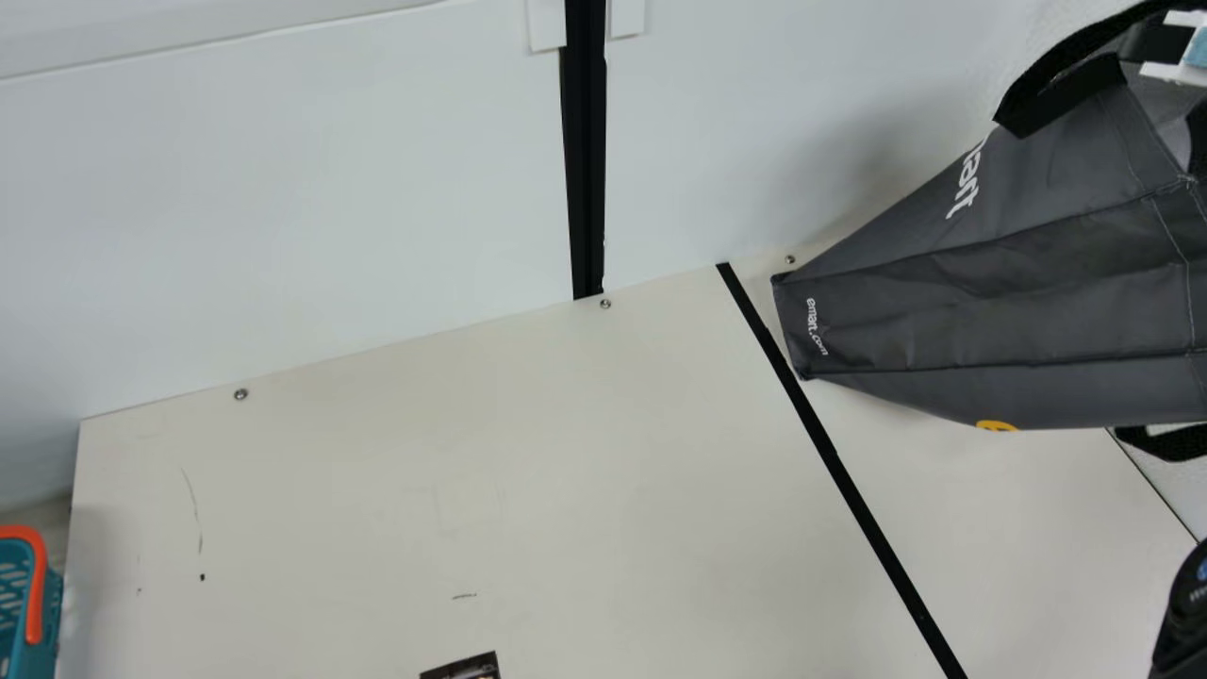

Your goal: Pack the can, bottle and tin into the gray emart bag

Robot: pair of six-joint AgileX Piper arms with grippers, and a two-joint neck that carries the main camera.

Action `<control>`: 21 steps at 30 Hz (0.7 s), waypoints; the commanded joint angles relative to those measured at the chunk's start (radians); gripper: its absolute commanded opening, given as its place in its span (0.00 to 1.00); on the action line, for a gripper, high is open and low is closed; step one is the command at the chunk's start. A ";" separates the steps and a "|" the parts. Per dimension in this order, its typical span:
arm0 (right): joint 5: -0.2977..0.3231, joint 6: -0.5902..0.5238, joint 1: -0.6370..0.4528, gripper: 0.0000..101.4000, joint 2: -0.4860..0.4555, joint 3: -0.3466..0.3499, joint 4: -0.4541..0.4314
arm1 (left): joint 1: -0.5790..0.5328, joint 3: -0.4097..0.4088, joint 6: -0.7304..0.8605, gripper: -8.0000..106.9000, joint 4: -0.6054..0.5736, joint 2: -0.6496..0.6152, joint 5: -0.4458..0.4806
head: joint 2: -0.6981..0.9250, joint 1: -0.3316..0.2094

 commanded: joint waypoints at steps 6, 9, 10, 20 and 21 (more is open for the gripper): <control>0.001 -0.028 0.024 0.90 -0.041 0.028 0.033 | 0.000 0.000 0.000 0.85 0.000 0.000 0.000 | -0.001 -0.023; 0.001 -0.041 0.039 0.90 -0.060 0.048 0.044 | 0.000 0.000 0.000 0.85 0.000 0.000 0.000 | -0.001 -0.023; 0.001 -0.045 0.044 0.90 -0.067 0.055 0.048 | 0.000 0.000 0.000 0.85 0.000 0.000 0.000 | -0.001 -0.023; 0.001 -0.086 0.115 0.90 -0.138 0.151 0.067 | 0.000 0.000 0.000 0.85 0.000 0.000 0.000 | -0.001 -0.023; 0.001 -0.090 0.122 0.90 -0.145 0.161 0.068 | 0.000 0.000 0.000 0.85 0.000 0.000 0.000 | -0.001 -0.023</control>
